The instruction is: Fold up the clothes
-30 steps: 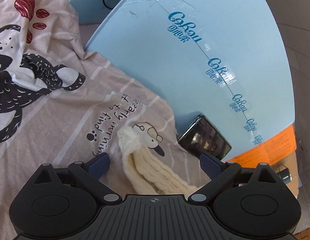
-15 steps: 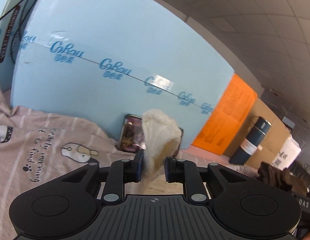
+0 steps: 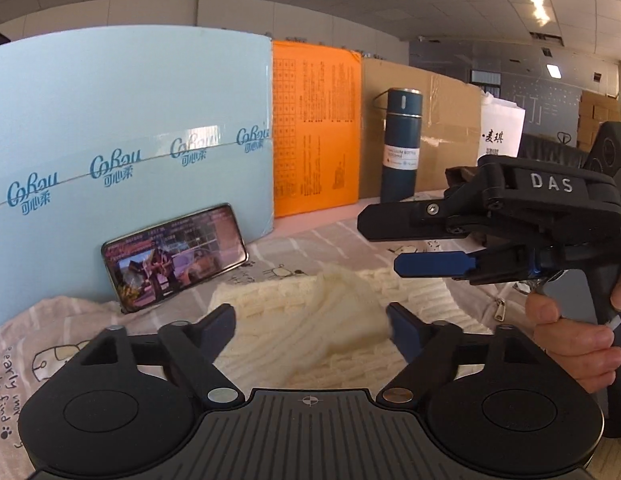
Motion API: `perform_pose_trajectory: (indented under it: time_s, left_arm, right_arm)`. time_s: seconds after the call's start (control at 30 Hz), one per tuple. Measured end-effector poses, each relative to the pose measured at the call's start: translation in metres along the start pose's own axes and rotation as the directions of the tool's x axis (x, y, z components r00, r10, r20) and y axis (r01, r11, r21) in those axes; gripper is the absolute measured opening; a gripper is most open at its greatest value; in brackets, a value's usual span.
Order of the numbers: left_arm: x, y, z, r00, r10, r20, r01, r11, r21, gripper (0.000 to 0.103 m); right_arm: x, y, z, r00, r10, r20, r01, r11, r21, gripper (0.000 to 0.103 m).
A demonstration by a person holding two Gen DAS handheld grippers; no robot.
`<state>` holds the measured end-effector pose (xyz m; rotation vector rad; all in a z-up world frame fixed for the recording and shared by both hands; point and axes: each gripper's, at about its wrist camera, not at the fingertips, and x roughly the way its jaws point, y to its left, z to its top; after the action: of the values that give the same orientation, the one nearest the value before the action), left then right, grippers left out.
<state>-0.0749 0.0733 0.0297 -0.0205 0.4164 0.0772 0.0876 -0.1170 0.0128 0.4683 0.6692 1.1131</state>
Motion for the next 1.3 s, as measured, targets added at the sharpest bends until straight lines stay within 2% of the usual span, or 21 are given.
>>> perform_pose_trajectory:
  time_s: [0.07,0.13,0.17,0.27,0.37,0.47,0.53,0.67,0.73,0.8,0.97,1.0,1.03,1.2,1.3]
  left_arm:
    - [-0.011,0.003,0.0,0.999,-0.012,0.03,0.011,1.0,0.014,0.094]
    - [-0.023,0.013,-0.002,0.998,0.042,0.043,-0.043,0.999,0.034,0.1]
    - [-0.025,0.019,-0.004,0.995,0.094,0.037,-0.096,0.995,0.033,0.1]
    - [-0.026,0.041,-0.009,0.969,0.248,-0.001,-0.248,0.969,0.013,0.1]
    - [-0.019,0.06,-0.016,0.944,0.325,-0.052,-0.326,0.945,-0.021,0.1]
    - [-0.011,0.067,-0.023,0.941,0.323,-0.096,-0.327,0.944,-0.032,0.1]
    - [-0.006,0.066,-0.026,0.944,0.311,-0.11,-0.315,0.949,-0.018,0.1]
    - [-0.005,0.064,-0.029,0.947,0.301,-0.11,-0.304,0.952,-0.01,0.1]
    - [-0.005,0.065,-0.028,0.947,0.304,-0.107,-0.308,0.951,-0.019,0.1]
    - [-0.006,0.066,-0.028,0.946,0.306,-0.102,-0.311,0.95,-0.031,0.1]
    - [-0.004,0.067,-0.028,0.949,0.299,-0.102,-0.305,0.952,-0.04,0.1]
    - [-0.003,0.066,-0.029,0.95,0.296,-0.103,-0.301,0.953,-0.039,0.1]
    - [-0.003,0.066,-0.029,0.95,0.293,-0.105,-0.298,0.954,-0.038,0.1]
    - [0.007,0.059,-0.034,0.947,0.287,-0.141,-0.29,0.957,0.003,0.1]
    - [0.011,0.055,-0.036,0.946,0.284,-0.157,-0.284,0.958,0.021,0.101]
  right_arm:
    - [0.002,-0.002,-0.001,1.0,-0.011,-0.013,0.011,1.0,-0.001,0.077]
    - [0.005,-0.004,-0.002,0.999,-0.019,-0.035,0.019,1.0,-0.004,0.077]
    - [0.007,-0.005,-0.003,0.999,-0.021,-0.049,0.021,1.0,-0.006,0.077]
    - [0.017,-0.006,-0.008,0.993,-0.039,-0.11,0.038,0.999,-0.019,0.076]
    - [0.026,-0.006,-0.013,0.984,-0.059,-0.17,0.054,0.998,-0.032,0.066]
    - [0.033,-0.006,-0.017,0.974,-0.081,-0.212,0.072,0.996,-0.049,0.052]
    - [0.034,-0.007,-0.018,0.97,-0.076,-0.229,0.066,0.996,-0.053,0.038]
    - [0.031,-0.005,-0.018,0.967,-0.027,-0.255,0.018,0.999,-0.038,0.029]
    - [0.028,-0.004,-0.017,0.966,-0.014,-0.257,0.007,1.0,-0.027,0.018]
    - [0.022,-0.003,-0.014,0.97,-0.018,-0.242,0.01,0.999,-0.033,0.017]
    - [0.02,-0.004,-0.013,0.97,-0.119,-0.211,0.1,0.99,-0.095,0.021]
    - [0.021,-0.006,-0.013,0.969,-0.131,-0.209,0.112,0.989,-0.098,0.028]
    - [0.022,-0.007,-0.014,0.969,-0.129,-0.213,0.111,0.989,-0.093,0.042]
    - [0.025,-0.003,-0.017,0.963,-0.16,-0.218,0.132,0.981,-0.139,0.048]
    - [0.029,0.008,-0.026,0.954,-0.222,-0.2,0.165,0.95,-0.267,0.05]
